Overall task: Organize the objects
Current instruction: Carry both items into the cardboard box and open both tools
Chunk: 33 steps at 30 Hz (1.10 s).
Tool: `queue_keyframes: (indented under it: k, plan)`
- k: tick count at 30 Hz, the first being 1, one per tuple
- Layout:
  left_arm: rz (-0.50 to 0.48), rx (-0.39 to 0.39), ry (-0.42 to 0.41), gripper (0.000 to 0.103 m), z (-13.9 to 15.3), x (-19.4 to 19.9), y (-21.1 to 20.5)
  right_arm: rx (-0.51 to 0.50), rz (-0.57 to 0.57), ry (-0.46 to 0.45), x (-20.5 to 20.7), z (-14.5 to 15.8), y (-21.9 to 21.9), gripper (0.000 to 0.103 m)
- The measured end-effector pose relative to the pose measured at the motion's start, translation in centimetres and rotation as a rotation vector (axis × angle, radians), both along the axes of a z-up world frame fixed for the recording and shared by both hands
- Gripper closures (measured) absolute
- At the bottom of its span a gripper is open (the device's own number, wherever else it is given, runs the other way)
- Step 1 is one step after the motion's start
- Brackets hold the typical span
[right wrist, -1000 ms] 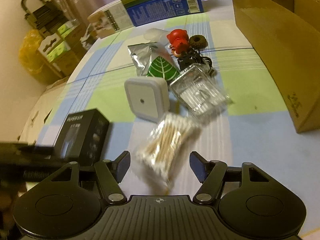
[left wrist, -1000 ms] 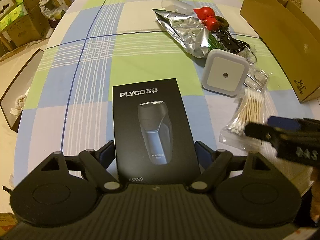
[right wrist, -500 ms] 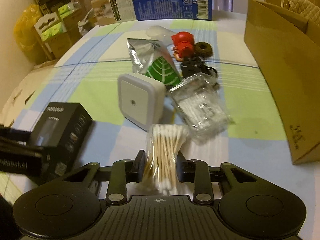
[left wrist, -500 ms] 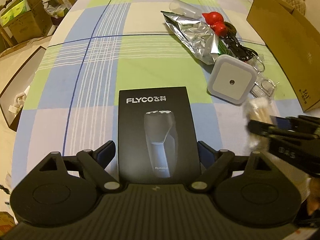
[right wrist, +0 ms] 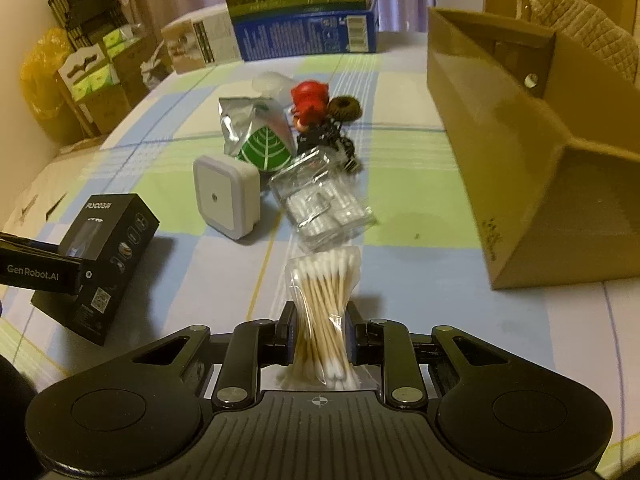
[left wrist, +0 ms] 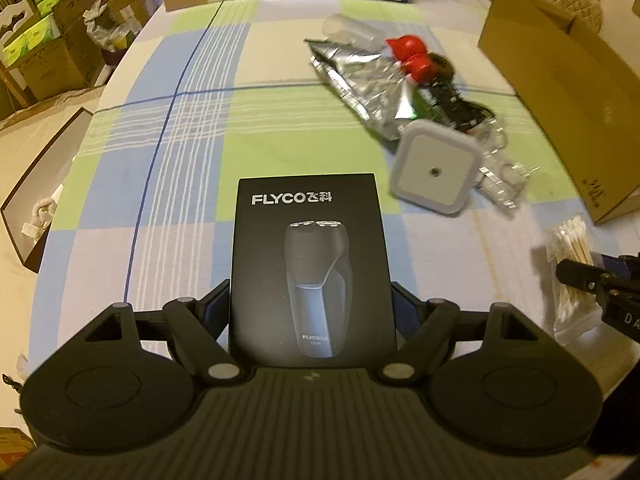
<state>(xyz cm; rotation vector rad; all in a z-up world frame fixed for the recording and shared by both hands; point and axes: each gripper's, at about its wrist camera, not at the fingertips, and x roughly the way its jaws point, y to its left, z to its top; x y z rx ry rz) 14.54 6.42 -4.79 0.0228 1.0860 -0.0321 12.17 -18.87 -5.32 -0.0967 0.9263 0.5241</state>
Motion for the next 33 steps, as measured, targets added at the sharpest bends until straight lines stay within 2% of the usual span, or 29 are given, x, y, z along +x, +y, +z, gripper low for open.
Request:
queue_keyframes:
  k: [8, 17, 24, 30, 33]
  plan:
    - [-0.076, -0.033, -0.077, 0.027, 5.3, -0.2, -4.2, 0.060, -0.026, -0.123, 0.2, 6.4, -2.8, 0.083]
    - [-0.227, -0.147, -0.153, 0.027, 11.4, 3.0, -13.5, 0.071, -0.147, -0.232, 4.7, 13.5, -10.4, 0.083]
    - [-0.331, -0.189, -0.189, 0.026, 13.8, 6.3, -22.0, 0.071, -0.241, -0.237, 9.0, 15.4, -16.1, 0.083]
    - [-0.381, -0.189, -0.182, 0.026, 13.8, 8.4, -27.1, 0.071, -0.271, -0.225, 11.2, 15.1, -18.5, 0.083]
    - [-0.372, -0.222, -0.180, 0.025, 13.5, 9.7, -28.6, 0.073, -0.283, -0.216, 12.0, 14.6, -19.2, 0.083]
